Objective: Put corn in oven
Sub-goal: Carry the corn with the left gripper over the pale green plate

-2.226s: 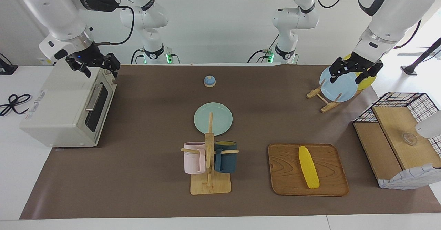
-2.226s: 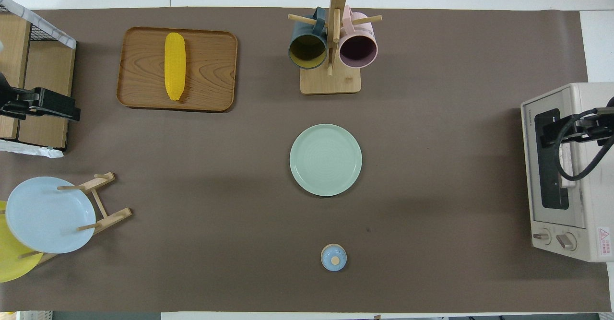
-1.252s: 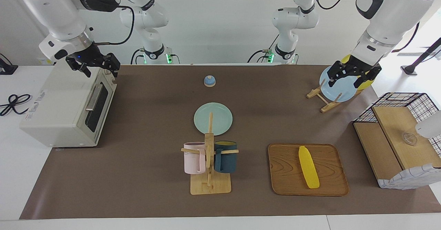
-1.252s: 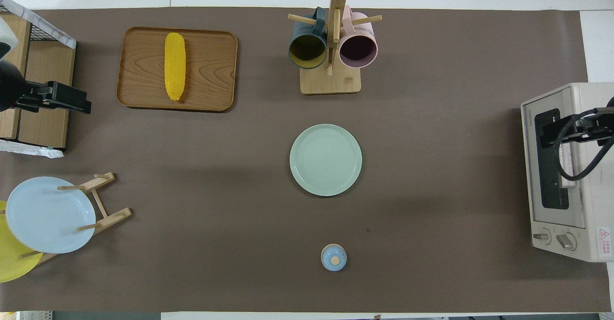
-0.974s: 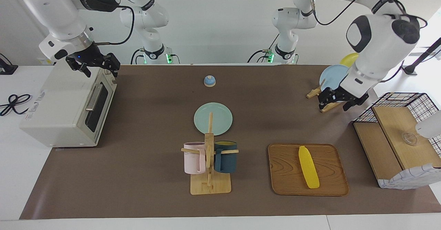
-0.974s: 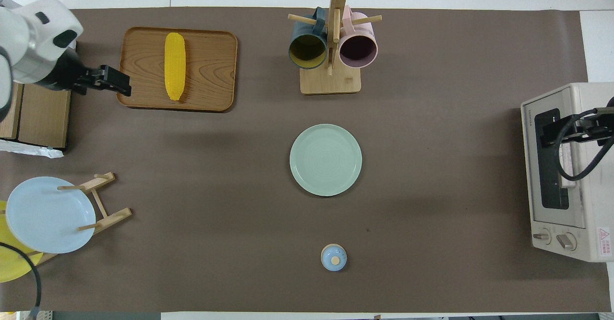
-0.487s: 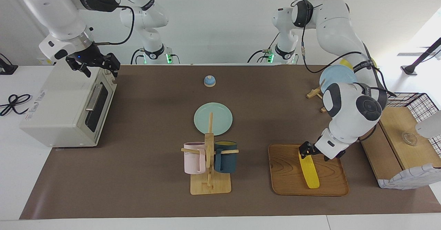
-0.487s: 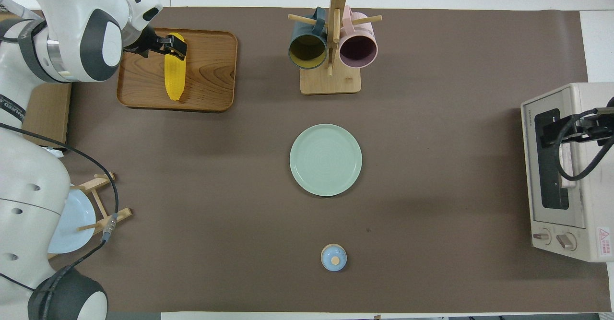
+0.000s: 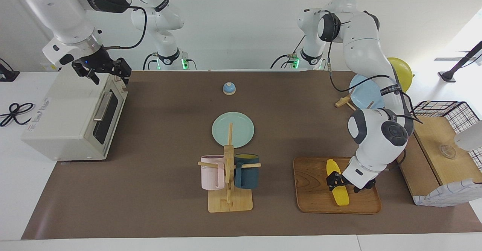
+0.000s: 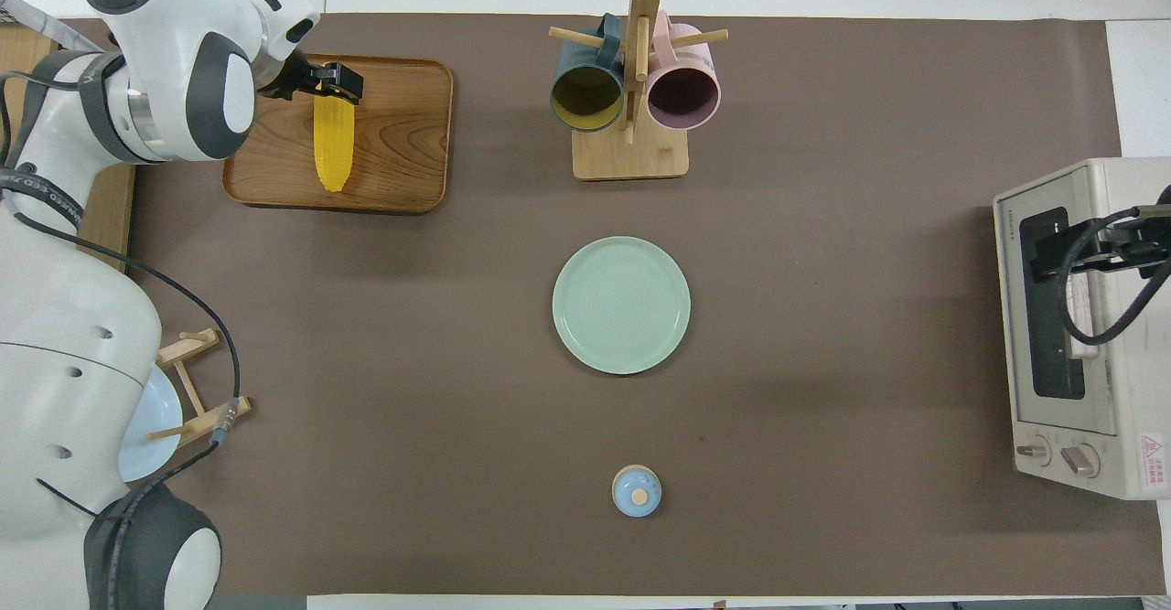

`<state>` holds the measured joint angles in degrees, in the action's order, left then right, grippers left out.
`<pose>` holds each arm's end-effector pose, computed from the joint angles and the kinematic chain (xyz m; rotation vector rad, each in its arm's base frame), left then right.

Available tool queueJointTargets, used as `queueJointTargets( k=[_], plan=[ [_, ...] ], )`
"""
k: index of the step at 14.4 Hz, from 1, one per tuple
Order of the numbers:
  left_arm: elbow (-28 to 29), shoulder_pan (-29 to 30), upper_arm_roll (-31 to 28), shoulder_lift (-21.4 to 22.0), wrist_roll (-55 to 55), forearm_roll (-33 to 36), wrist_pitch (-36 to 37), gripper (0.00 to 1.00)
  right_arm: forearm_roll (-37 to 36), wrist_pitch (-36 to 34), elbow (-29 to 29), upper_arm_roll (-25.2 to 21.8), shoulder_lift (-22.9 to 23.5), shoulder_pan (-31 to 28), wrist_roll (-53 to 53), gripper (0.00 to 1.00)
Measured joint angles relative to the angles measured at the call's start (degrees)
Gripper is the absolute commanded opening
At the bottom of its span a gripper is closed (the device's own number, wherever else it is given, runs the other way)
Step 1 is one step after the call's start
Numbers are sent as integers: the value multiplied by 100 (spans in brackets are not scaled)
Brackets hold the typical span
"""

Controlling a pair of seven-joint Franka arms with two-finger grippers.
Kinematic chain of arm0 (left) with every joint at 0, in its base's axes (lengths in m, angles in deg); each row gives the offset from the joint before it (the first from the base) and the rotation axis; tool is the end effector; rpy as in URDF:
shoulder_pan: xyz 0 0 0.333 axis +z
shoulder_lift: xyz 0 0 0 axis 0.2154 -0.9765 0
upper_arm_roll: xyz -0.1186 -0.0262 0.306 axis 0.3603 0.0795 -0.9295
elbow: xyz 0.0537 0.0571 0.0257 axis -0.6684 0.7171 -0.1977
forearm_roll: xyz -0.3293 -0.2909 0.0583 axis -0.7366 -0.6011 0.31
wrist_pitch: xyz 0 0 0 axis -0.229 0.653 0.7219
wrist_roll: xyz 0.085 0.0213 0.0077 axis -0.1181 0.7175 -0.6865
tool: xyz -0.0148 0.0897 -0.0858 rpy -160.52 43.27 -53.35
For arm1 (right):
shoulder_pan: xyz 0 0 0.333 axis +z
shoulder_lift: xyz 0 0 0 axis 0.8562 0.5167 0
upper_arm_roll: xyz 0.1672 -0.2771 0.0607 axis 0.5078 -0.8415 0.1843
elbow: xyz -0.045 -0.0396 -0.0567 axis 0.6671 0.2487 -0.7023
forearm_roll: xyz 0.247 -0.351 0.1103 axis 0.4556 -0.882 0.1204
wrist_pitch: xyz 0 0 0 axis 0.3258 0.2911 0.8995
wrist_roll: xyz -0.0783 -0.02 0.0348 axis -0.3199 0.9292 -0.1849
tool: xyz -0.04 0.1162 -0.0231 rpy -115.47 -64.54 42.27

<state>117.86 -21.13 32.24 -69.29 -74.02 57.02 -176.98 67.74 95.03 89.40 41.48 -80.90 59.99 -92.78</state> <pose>0.8280 -0.1297 0.2930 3.0494 -0.2659 0.2191 0.5837 -0.0365 0.5878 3.1048 0.0066 -0.1970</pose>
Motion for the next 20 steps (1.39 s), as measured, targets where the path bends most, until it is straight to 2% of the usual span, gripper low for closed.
queueJointTargets(
  k=[2, 4, 5, 7, 13, 14, 16, 17, 18, 20],
  plan=[
    [29, -3, 7, -26, 8, 1, -72, 100, 0, 0, 0, 0, 0, 0, 0, 100],
    [133, -12, 26, -29, 10, 1, -299, 81, 0, 0, 0, 0, 0, 0, 0, 100],
    [178, -20, 34, -30, 11, 1, -353, 61, 0, 0, 0, 0, 0, 0, 0, 100],
    [227, -46, 36, -29, 15, 4, -380, 0, 0, -1, 0, 0, 0, 0, 0, 100],
    [250, -52, 27, 100, -4, -33, -210, 0, 0, -82, 0, -16, 0, -59, -14, 100],
    [242, -55, 30, 215, -75, -109, -25, 0, 0, -33, 2, -14, 0, -59, -20, 90],
    [247, -85, 58, 630, -526, -204, 609, 0, 0, 394, 65, -8, 0, -56, -63, 5],
    [346, -152, 86, 936, -821, -210, 900, 0, 0, 624, 140, -11, 0, -71, -189, 0],
    [614, -296, 108, 1312, -1140, -220, 1057, 0, 0, 762, 229, -16, -1, -117, -396, 0],
    [1494, -811, 134, 2098, -1880, -228, 1047, 0, 0, 1025, 501, -25, -44, -293, -866, 0]
  ],
)
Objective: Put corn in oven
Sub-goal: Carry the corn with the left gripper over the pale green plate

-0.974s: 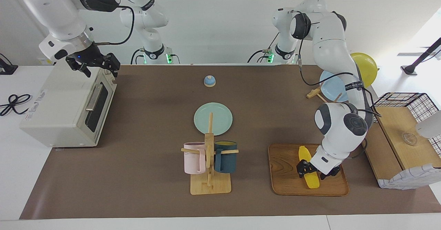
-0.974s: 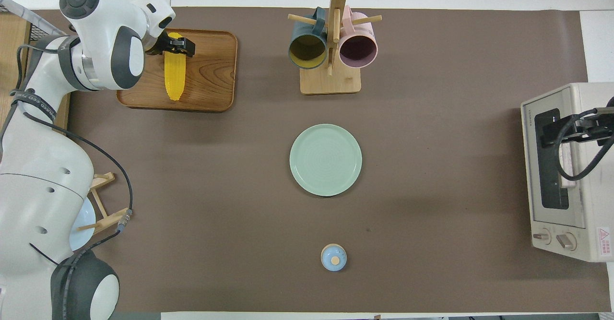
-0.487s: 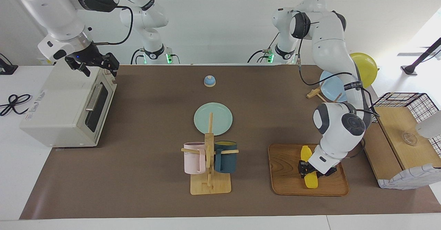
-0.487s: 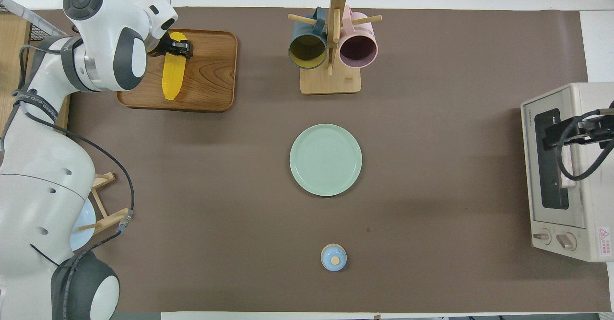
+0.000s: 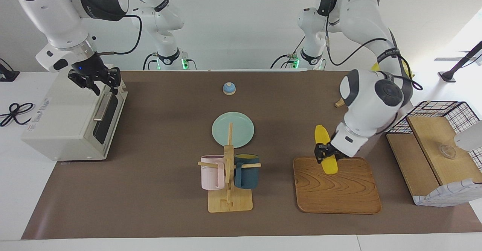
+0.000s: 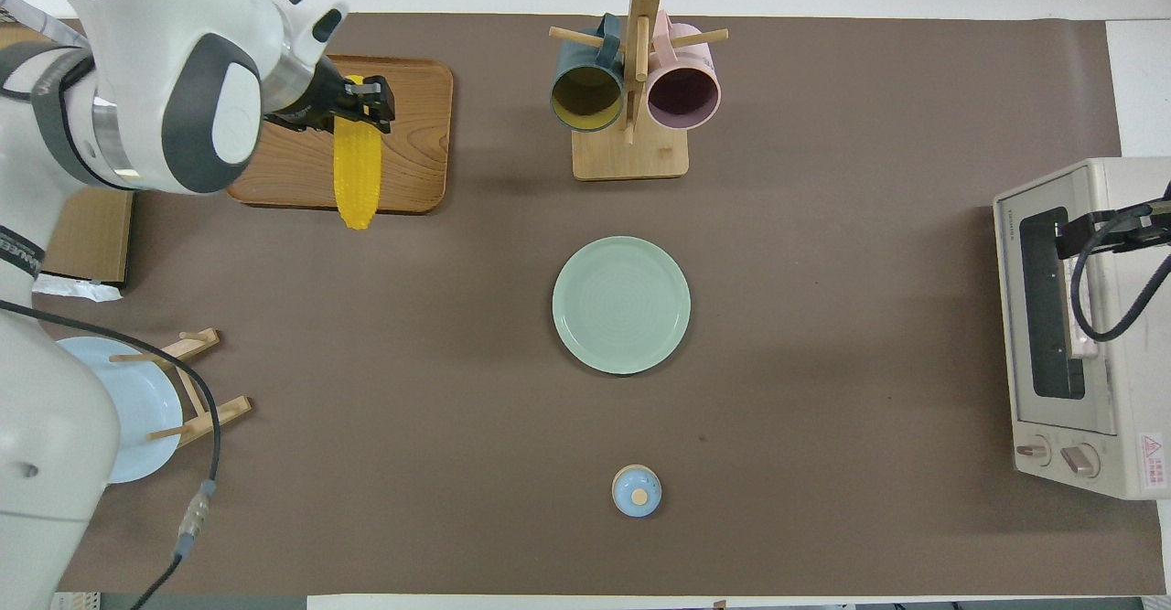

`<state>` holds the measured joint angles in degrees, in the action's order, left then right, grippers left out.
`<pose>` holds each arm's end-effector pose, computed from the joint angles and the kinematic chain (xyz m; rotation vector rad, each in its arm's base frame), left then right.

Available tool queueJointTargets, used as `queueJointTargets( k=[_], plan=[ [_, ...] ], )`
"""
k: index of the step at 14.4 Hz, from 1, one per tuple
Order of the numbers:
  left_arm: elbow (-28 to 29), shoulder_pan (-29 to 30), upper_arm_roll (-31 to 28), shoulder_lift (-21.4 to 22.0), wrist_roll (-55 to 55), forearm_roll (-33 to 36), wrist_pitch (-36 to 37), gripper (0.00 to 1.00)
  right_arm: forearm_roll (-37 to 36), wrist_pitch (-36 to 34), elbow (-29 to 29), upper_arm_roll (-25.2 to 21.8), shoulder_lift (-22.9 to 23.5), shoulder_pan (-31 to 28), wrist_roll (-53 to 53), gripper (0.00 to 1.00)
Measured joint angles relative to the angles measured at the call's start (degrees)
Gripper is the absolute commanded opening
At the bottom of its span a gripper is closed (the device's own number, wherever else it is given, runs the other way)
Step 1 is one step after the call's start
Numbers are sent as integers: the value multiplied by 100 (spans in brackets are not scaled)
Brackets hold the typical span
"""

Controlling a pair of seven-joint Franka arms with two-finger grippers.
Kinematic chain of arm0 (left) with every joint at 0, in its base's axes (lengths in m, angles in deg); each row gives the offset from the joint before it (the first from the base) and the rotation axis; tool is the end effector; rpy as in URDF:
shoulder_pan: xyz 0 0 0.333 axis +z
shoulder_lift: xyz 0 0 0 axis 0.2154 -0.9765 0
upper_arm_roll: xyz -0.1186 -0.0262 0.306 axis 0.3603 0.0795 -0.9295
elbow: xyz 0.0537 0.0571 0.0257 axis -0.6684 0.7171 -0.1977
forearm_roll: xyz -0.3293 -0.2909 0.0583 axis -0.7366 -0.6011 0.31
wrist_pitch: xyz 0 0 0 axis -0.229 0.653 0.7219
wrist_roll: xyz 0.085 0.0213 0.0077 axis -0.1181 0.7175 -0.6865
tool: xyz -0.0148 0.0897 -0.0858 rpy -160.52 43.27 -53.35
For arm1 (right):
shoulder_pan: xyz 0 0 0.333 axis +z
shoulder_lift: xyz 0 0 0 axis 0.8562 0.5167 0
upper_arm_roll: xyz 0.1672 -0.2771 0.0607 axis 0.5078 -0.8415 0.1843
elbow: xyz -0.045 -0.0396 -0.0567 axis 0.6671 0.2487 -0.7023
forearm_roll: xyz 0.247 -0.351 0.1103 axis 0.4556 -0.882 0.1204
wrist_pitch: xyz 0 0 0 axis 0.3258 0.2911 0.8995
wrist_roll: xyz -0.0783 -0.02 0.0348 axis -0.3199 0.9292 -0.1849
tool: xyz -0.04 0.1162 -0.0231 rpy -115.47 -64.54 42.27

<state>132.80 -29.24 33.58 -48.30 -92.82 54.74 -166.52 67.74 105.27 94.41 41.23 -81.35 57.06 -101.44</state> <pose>0.7196 -0.2414 0.4285 3.0069 -0.0072 0.0479 0.5944 -0.0697 0.5610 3.1050 0.1630 -0.0484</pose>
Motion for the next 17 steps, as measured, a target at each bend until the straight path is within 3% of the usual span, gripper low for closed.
queueJointTargets(
  k=[3, 7, 12, 17],
  plan=[
    [1178, -974, 7, 731, -1067, -2, -473, 0, -27, 467, 755, -20, -239, -196, -99, 0],
    [2112, -1857, 11, 1007, -1609, -3, -1409, 0, -58, 612, 1072, -25, -353, -311, 159, 0],
    [2563, -2393, 5, 926, -1994, -23, -2268, 0, -77, 1044, 1394, -27, -352, -395, 329, 0],
    [2616, -2699, -2, 453, -2150, -24, -2909, 0, -162, 1210, 1639, -36, -345, -467, 329, 0]
  ],
)
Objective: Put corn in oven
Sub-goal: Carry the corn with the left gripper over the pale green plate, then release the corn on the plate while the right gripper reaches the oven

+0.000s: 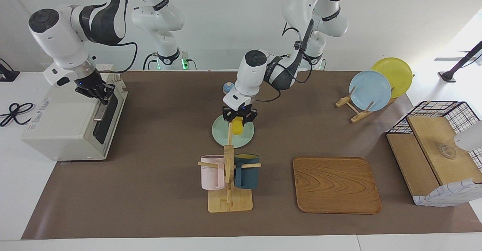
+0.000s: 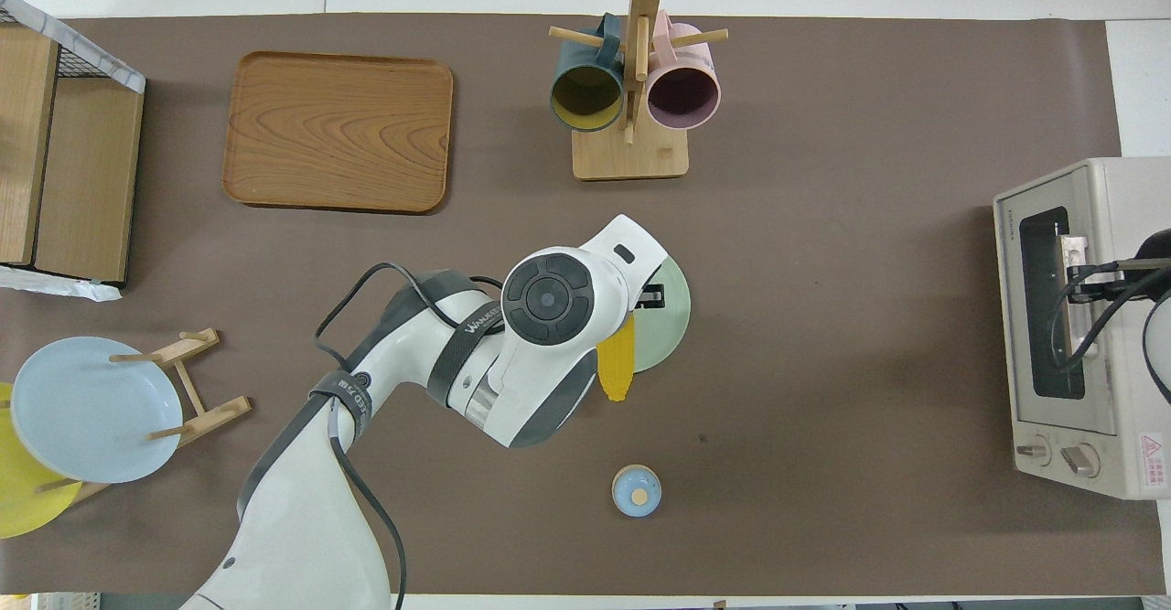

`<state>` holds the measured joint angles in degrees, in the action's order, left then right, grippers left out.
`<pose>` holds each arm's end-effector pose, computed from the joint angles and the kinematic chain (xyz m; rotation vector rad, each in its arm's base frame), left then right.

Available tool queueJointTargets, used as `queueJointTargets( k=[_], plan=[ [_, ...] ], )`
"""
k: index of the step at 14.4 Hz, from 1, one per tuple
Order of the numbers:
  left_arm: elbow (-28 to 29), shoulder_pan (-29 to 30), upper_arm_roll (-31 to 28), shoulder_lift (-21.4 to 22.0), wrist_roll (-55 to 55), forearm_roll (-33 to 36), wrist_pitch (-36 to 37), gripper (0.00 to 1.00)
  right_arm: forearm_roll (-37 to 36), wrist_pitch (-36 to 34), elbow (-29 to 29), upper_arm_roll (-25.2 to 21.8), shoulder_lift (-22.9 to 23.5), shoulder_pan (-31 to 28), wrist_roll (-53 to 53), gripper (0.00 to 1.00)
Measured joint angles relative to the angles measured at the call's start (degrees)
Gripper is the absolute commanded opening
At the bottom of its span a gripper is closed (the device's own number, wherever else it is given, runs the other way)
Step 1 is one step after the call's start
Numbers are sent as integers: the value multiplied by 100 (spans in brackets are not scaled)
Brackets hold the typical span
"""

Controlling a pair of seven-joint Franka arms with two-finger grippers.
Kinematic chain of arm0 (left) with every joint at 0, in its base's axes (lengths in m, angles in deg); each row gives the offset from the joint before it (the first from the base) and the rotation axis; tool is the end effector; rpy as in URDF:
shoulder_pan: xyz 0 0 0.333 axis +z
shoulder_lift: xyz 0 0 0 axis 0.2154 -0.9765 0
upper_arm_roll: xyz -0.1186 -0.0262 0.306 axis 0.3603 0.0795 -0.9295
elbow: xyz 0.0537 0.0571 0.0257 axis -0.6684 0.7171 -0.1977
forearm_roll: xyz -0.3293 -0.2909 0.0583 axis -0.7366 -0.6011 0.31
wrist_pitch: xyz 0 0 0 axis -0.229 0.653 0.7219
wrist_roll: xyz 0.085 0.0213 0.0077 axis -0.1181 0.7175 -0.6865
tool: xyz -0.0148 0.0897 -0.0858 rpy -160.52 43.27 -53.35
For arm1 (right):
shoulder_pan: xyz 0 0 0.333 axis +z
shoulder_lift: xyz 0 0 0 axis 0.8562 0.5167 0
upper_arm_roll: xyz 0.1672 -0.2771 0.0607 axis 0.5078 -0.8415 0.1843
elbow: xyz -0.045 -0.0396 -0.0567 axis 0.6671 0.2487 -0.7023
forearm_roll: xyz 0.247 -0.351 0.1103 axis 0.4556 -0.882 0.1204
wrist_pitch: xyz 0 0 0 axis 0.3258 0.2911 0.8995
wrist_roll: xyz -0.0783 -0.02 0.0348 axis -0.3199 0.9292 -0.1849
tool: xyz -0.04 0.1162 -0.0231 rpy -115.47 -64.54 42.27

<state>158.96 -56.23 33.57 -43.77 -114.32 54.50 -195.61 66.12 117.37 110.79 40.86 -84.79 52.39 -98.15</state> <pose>0.4984 -0.4990 0.2986 2.9359 -0.0787 0.1301 0.5583 -0.1181 0.4637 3.0923 -0.0343 -0.0767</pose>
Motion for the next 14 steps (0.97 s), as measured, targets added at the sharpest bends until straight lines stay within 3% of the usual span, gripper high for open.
queueJointTargets(
  k=[4, 5, 6, 7, 14],
  plan=[
    [111, -2, -23, -103, 0, 0, -372, 0, -477, 84, 46, 5, 34, 4, -10, 0],
    [156, -2, -25, -103, 0, 0, -416, 27, -536, 86, 51, 9, 45, 5, -17, 0],
    [197, -2, -29, -103, 1, 0, -452, 79, -557, 88, 54, 13, 59, 6, -21, 0],
    [230, -2, -33, -102, 1, 0, -471, 100, -562, 105, 58, 13, 71, 6, -24, 0],
    [316, 0, -82, -61, 2, 0, -435, 100, -529, 323, 167, 19, 64, -16, -26, 0]
  ],
)
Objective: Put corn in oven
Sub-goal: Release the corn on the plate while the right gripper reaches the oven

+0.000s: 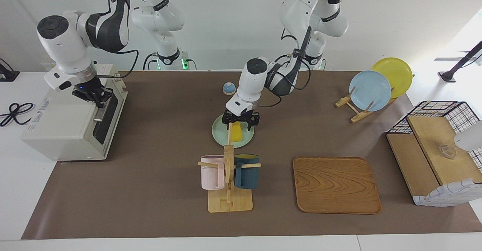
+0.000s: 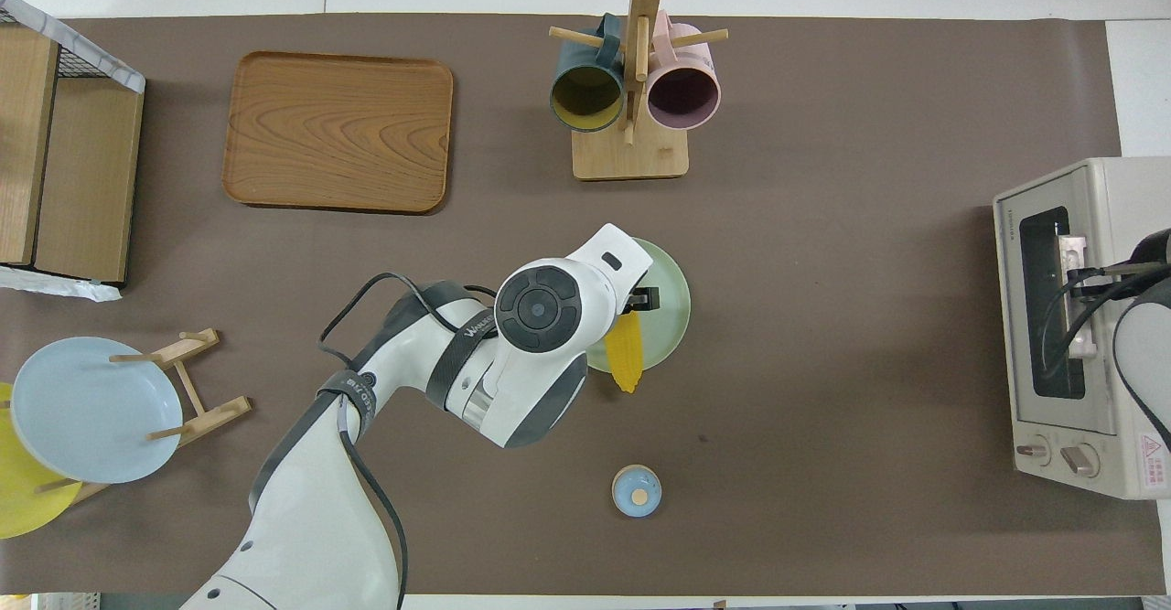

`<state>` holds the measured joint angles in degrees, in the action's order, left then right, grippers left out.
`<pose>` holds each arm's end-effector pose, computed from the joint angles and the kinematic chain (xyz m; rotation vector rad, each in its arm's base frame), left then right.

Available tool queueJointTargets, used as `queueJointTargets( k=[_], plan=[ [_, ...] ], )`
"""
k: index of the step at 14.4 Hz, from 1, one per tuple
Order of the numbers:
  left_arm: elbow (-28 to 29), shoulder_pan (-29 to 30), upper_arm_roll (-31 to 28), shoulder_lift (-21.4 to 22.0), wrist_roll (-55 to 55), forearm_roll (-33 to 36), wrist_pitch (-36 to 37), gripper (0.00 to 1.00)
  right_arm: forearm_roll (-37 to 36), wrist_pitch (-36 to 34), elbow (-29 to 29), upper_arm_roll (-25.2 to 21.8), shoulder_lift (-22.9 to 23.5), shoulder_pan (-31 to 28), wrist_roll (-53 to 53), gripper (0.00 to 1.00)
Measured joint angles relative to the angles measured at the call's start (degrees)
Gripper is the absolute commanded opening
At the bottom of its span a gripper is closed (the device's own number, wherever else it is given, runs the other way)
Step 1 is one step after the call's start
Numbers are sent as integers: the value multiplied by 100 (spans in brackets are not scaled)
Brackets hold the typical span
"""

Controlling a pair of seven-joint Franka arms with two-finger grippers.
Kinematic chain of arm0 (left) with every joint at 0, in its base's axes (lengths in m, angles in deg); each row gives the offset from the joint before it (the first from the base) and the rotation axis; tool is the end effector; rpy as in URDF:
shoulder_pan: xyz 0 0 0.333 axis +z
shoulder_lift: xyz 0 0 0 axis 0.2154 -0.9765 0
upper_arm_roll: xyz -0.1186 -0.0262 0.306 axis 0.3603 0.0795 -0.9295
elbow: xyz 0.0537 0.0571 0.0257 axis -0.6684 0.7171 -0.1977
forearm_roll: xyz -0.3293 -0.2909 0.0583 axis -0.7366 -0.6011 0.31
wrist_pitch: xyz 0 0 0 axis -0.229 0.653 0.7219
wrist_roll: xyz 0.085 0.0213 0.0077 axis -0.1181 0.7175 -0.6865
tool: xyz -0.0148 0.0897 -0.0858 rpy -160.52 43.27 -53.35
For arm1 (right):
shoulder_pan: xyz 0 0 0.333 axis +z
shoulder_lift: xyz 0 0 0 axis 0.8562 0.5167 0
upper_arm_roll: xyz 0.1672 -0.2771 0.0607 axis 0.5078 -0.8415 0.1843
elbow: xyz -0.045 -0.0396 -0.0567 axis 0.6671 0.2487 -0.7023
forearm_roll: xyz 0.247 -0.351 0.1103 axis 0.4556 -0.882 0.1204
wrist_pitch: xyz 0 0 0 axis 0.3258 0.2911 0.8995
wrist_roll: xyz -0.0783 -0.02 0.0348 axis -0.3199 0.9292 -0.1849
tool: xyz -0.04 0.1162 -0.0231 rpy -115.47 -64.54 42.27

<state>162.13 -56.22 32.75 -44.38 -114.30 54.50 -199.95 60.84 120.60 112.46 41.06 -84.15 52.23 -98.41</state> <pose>0.4986 -0.4839 0.2719 2.9383 -0.0514 0.1543 0.5597 -0.1251 0.4477 3.0057 0.0315 -0.0730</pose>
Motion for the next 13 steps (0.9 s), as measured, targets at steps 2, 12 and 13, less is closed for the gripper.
queueJointTargets(
  k=[2, 12, 13],
  plan=[
    [-15, 95, -70, 190, 75, 0, 296, 100, 109, 22, 18, 18, -1, 17, 0, 0],
    [-1390, 2873, -169, 1361, 3082, 14, 3828, 100, 798, 1803, 747, 219, 750, 867, 455, 0],
    [-1548, 3066, -171, 1365, 3377, 37, 4092, 100, 816, 1917, 767, 254, 891, 879, 489, 0]
  ],
)
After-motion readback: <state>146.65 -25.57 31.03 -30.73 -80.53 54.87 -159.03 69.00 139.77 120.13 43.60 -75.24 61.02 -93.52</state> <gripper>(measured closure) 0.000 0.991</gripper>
